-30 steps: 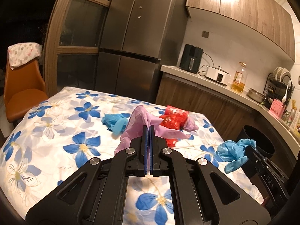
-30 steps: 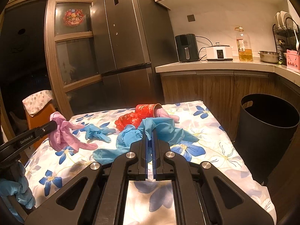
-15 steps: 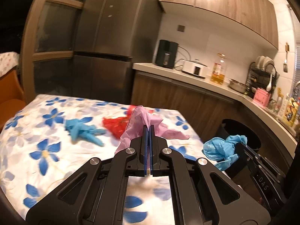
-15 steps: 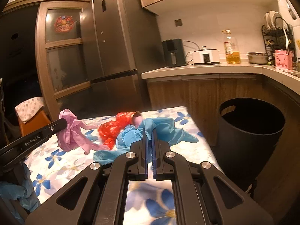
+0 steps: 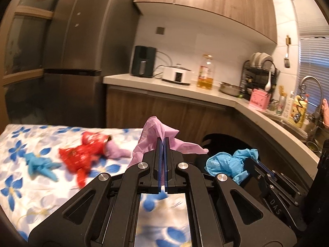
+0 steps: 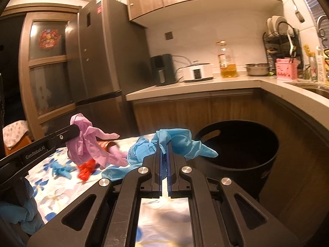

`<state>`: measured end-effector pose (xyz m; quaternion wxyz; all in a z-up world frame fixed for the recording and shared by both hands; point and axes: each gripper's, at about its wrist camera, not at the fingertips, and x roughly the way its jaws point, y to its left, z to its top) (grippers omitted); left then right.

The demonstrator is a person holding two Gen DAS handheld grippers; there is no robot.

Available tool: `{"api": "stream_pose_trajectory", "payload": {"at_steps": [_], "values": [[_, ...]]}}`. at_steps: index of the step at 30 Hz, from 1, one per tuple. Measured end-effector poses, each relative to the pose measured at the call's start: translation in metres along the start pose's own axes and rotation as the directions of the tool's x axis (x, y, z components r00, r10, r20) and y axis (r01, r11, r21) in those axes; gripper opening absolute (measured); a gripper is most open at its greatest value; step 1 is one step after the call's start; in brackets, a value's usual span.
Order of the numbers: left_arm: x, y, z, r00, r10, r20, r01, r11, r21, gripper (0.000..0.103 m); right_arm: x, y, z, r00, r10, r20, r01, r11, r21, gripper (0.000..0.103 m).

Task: Collect trash
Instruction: 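Carry the pink and blue gloves over the black bin with both grippers, then open both grippers over the bin to drop the gloves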

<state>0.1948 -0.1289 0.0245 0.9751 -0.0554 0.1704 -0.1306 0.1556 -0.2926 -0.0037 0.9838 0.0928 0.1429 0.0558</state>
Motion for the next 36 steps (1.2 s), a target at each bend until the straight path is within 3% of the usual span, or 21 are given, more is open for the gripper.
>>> {"api": "stream_pose_trajectory", "payload": {"at_steps": [16,26,36], "values": [[0.075,-0.094,0.018,0.977,-0.214,0.004,0.213,0.974,0.077,0.001,0.010,-0.079,0.029,0.979,-0.199,0.054,0.196,0.979,0.055,0.004],[0.114,-0.113,0.010,0.967,-0.254,-0.035,0.256,0.963,0.090,0.001,0.027,-0.106,0.033,0.967,-0.251,0.046,0.248,0.967,0.063,0.004],[0.133,-0.117,0.005,0.962,-0.267,-0.062,0.272,0.958,0.094,0.001,0.041,-0.113,0.032,0.968,-0.251,0.031,0.248,0.967,0.059,0.004]]}}
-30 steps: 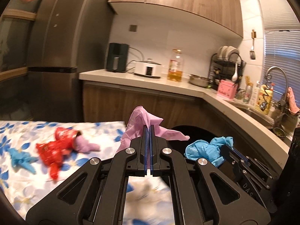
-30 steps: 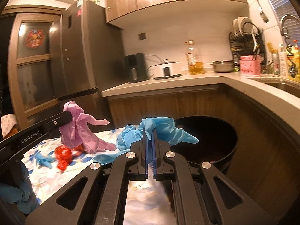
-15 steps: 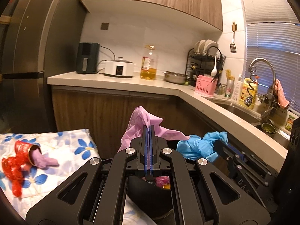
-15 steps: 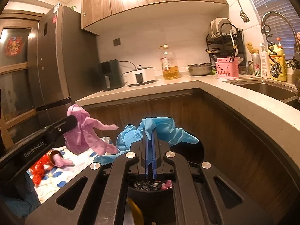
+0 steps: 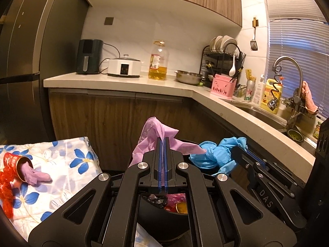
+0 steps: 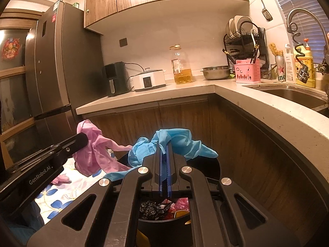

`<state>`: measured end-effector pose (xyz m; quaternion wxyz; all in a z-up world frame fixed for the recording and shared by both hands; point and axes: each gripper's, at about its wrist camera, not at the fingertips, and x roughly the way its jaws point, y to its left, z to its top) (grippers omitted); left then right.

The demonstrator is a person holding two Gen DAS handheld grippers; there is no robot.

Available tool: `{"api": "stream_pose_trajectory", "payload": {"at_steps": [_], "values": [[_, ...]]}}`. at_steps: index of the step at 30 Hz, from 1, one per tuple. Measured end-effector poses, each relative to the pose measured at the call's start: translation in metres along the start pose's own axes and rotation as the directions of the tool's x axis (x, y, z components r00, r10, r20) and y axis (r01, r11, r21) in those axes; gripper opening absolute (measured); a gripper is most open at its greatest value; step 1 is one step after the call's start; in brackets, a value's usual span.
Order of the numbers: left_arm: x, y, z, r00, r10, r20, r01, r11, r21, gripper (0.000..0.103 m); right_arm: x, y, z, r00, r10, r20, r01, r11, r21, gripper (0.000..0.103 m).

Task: Collect trash
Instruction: 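Open both grippers over the bin to drop the gloves, then move both grippers back to the table toward the red can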

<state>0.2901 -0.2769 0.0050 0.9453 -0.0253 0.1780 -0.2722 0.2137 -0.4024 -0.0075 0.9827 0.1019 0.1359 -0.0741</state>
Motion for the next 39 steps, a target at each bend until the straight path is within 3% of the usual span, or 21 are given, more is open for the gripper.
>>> {"api": "stream_pose_trajectory", "payload": {"at_steps": [7,10,12,14,17,19,22,26,28,30,33,39], "values": [[0.009,-0.002,-0.002,1.000,-0.015,-0.016,0.016,1.000,0.010,0.001,0.005,-0.005,-0.001,1.000,-0.005,-0.006,0.005,1.000,0.001,0.005],[0.015,-0.005,-0.004,0.999,-0.022,-0.028,0.023,1.000,0.021,0.001,0.008,-0.007,-0.001,1.000,-0.007,-0.009,0.007,1.000,0.006,0.018],[0.019,-0.005,-0.005,0.999,-0.023,-0.036,0.024,0.999,0.027,0.001,0.009,-0.009,-0.002,1.000,-0.004,-0.013,0.004,1.000,0.017,0.033],[0.023,-0.004,-0.007,0.999,-0.022,-0.048,0.023,0.999,0.029,0.002,0.010,-0.011,-0.001,1.000,-0.006,-0.014,0.006,1.000,0.023,0.036],[0.026,0.000,-0.010,0.998,-0.017,-0.066,0.018,1.000,0.013,0.016,0.010,-0.016,-0.002,1.000,-0.020,-0.016,0.021,0.999,0.032,0.037],[0.026,0.001,-0.012,0.997,-0.024,-0.073,0.025,1.000,0.013,0.020,0.009,-0.020,-0.003,0.999,-0.029,-0.018,0.030,0.998,0.048,0.039],[0.023,0.001,-0.015,0.998,-0.012,-0.068,0.013,1.000,0.015,0.038,0.007,-0.025,-0.003,0.999,-0.037,-0.021,0.038,0.997,0.069,0.043],[0.010,0.009,-0.019,0.999,0.026,-0.047,-0.027,1.000,-0.015,0.069,0.000,-0.020,-0.003,0.999,-0.034,-0.015,0.035,0.998,0.055,0.051],[0.001,0.014,-0.022,0.998,0.057,-0.038,-0.058,0.998,-0.025,0.076,-0.003,-0.015,-0.003,1.000,-0.029,-0.011,0.030,0.999,0.045,0.059],[-0.013,0.025,-0.027,0.995,0.097,-0.033,-0.098,0.994,-0.052,0.090,-0.007,-0.010,-0.004,1.000,-0.020,-0.006,0.020,0.999,0.041,0.068],[-0.039,0.044,-0.036,0.985,0.169,-0.017,-0.170,0.981,-0.094,0.097,-0.014,0.002,-0.007,1.000,0.010,-0.001,-0.010,0.999,0.034,0.079],[-0.084,0.089,-0.054,0.937,0.348,-0.035,-0.349,0.922,-0.166,0.097,-0.018,0.039,-0.016,0.997,0.078,-0.019,-0.078,0.997,-0.019,0.082]]}}
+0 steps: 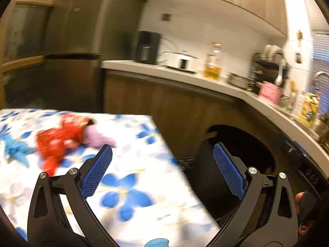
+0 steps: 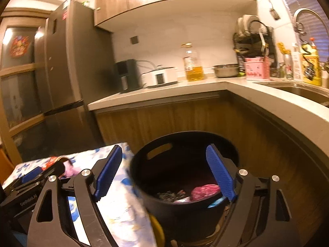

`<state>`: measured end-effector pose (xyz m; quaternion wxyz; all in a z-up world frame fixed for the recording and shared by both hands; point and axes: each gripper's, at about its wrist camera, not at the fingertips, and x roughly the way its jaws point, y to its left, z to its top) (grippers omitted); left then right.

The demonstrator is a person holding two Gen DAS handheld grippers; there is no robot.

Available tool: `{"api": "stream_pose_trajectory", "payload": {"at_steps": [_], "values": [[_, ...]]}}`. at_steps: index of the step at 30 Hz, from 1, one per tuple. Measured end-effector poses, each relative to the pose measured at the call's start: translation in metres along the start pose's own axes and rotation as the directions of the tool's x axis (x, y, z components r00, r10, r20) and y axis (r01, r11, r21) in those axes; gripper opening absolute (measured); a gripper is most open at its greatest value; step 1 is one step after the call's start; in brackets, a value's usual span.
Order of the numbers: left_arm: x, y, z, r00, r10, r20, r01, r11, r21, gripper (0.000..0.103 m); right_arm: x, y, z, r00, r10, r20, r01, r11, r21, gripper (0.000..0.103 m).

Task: Collect trash
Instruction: 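Move both grippers back to the table toward the red can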

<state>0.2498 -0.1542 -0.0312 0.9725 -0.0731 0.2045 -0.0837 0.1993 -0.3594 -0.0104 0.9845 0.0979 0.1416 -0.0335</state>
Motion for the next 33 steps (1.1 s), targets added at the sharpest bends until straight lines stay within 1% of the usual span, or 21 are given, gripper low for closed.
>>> {"api": "stream_pose_trajectory", "payload": {"at_steps": [2,4,8,10,14,17,19,21,24,26,28,32,33], "values": [[-0.009,0.020,-0.004,0.998,0.068,0.005,-0.068,0.998,-0.015,0.097,0.002,0.013,-0.004,1.000,0.026,-0.010,-0.026,1.000,-0.016,0.081],[-0.016,0.037,-0.006,0.995,0.101,0.007,-0.101,0.994,-0.034,0.097,0.005,0.028,-0.008,0.999,0.050,-0.021,-0.050,0.998,-0.031,0.081],[-0.030,0.070,-0.009,0.989,0.146,0.005,-0.146,0.987,-0.061,0.097,0.019,0.064,-0.017,0.991,0.121,-0.053,-0.124,0.990,-0.062,0.081],[-0.036,0.083,-0.010,0.987,0.164,0.008,-0.163,0.985,-0.063,0.097,0.033,0.085,-0.023,0.984,0.154,-0.089,-0.161,0.985,-0.070,0.081],[-0.050,0.109,-0.012,0.981,0.192,0.015,-0.190,0.979,-0.069,0.097,0.054,0.123,-0.034,0.968,0.211,-0.132,-0.223,0.971,-0.085,0.081],[-0.059,0.129,-0.011,0.976,0.215,0.027,-0.212,0.974,-0.076,0.097,0.070,0.156,-0.042,0.952,0.255,-0.171,-0.274,0.957,-0.098,0.074],[-0.063,0.142,-0.010,0.975,0.222,0.028,-0.219,0.972,-0.084,0.097,0.082,0.178,-0.045,0.942,0.274,-0.191,-0.299,0.948,-0.114,0.071],[-0.066,0.154,-0.010,0.973,0.231,0.025,-0.228,0.969,-0.091,0.097,0.090,0.198,-0.050,0.934,0.294,-0.202,-0.324,0.936,-0.136,0.066],[-0.069,0.166,-0.010,0.970,0.242,0.021,-0.239,0.966,-0.094,0.097,0.109,0.218,-0.054,0.927,0.291,-0.236,-0.329,0.934,-0.142,0.058],[-0.071,0.175,-0.010,0.968,0.249,0.020,-0.246,0.964,-0.097,0.097,0.123,0.223,-0.057,0.929,0.269,-0.254,-0.311,0.939,-0.143,0.056],[-0.073,0.182,-0.010,0.967,0.254,0.022,-0.250,0.963,-0.105,0.097,0.137,0.228,-0.058,0.924,0.261,-0.279,-0.308,0.941,-0.139,0.054],[-0.075,0.192,-0.010,0.965,0.261,0.017,-0.257,0.959,-0.122,0.097,0.164,0.233,-0.060,0.896,0.284,-0.340,-0.332,0.939,-0.089,0.054],[-0.075,0.195,-0.010,0.965,0.263,0.014,-0.259,0.958,-0.127,0.097,0.172,0.235,-0.061,0.884,0.295,-0.363,-0.343,0.936,-0.076,0.052]]}}
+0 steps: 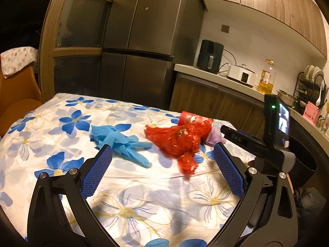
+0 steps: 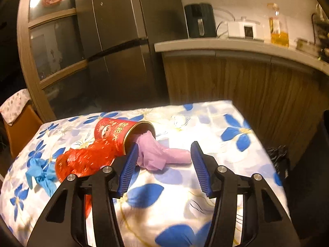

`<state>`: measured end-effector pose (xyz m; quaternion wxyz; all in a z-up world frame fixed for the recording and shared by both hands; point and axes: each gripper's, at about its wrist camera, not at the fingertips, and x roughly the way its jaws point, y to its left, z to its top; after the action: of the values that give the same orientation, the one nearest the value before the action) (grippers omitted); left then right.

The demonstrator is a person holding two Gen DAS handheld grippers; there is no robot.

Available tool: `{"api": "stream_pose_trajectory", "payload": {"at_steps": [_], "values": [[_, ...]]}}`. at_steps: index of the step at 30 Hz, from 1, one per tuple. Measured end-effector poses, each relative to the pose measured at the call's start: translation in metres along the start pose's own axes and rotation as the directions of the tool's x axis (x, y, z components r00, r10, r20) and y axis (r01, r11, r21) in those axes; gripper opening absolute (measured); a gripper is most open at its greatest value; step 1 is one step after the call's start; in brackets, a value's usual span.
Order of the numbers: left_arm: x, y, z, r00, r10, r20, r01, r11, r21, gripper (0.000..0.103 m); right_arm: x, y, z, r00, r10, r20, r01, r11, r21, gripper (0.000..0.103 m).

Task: Collect trash
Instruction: 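Move both grippers back to the table toward the red can, then grasp the pink glove sticking out of the red can with the right gripper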

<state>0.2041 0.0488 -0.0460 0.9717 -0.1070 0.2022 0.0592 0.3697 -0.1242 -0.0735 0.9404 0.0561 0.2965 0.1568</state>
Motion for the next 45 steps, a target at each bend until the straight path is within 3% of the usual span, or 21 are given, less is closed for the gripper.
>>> {"api": "stream_pose_trajectory", "payload": {"at_steps": [5,9,11,21,22,24,25,28,30,31,40,43,45], "values": [[0.002,0.006,0.000,1.000,0.010,-0.004,-0.010,1.000,-0.010,0.097,0.027,0.002,0.000,0.993,0.065,-0.098,-0.064,0.998,0.012,0.034],[0.003,0.008,0.000,1.000,0.011,-0.008,-0.011,1.000,-0.021,0.097,0.025,0.007,-0.003,0.990,0.092,-0.105,-0.093,0.996,-0.009,0.007],[0.004,0.007,0.000,1.000,0.010,-0.009,-0.010,1.000,-0.019,0.097,0.022,0.010,-0.004,0.989,0.102,-0.104,-0.105,0.994,-0.025,0.003],[0.004,0.005,-0.001,1.000,0.009,-0.020,-0.009,1.000,-0.016,0.097,0.011,0.021,-0.004,0.988,0.128,-0.091,-0.134,0.988,-0.073,0.003],[0.003,0.005,-0.002,1.000,0.008,-0.021,-0.008,1.000,-0.014,0.097,0.012,0.021,-0.004,0.988,0.123,-0.092,-0.130,0.989,-0.070,0.005],[0.003,0.005,-0.002,1.000,0.009,-0.020,-0.009,1.000,-0.014,0.097,0.011,0.021,-0.004,0.988,0.128,-0.089,-0.134,0.988,-0.070,0.030],[0.003,0.006,-0.002,1.000,0.008,-0.020,-0.008,1.000,-0.015,0.097,0.010,0.022,-0.004,0.989,0.127,-0.080,-0.133,0.988,-0.073,0.035],[0.003,0.008,-0.002,1.000,0.007,-0.021,-0.007,1.000,-0.019,0.097,0.009,0.024,-0.002,0.990,0.120,-0.075,-0.126,0.989,-0.080,0.038],[0.003,0.009,-0.002,1.000,0.008,-0.020,-0.008,1.000,-0.018,0.097,0.008,0.023,-0.001,0.989,0.129,-0.067,-0.134,0.989,-0.068,0.050],[0.003,0.010,-0.002,1.000,0.008,-0.020,-0.009,1.000,-0.018,0.097,0.008,0.021,0.000,0.989,0.130,-0.064,-0.134,0.989,-0.063,0.051],[0.006,0.015,-0.003,1.000,0.013,-0.028,-0.014,1.000,-0.026,0.097,0.020,0.023,0.005,0.980,0.179,-0.087,-0.182,0.983,-0.026,0.048],[0.006,0.014,-0.003,0.999,0.013,-0.029,-0.014,1.000,-0.020,0.097,0.028,0.026,0.005,0.974,0.198,-0.109,-0.201,0.979,-0.018,0.034],[0.005,0.013,-0.003,1.000,0.014,-0.028,-0.015,1.000,-0.018,0.097,0.030,0.029,0.004,0.970,0.211,-0.120,-0.215,0.976,-0.022,0.016]]}}
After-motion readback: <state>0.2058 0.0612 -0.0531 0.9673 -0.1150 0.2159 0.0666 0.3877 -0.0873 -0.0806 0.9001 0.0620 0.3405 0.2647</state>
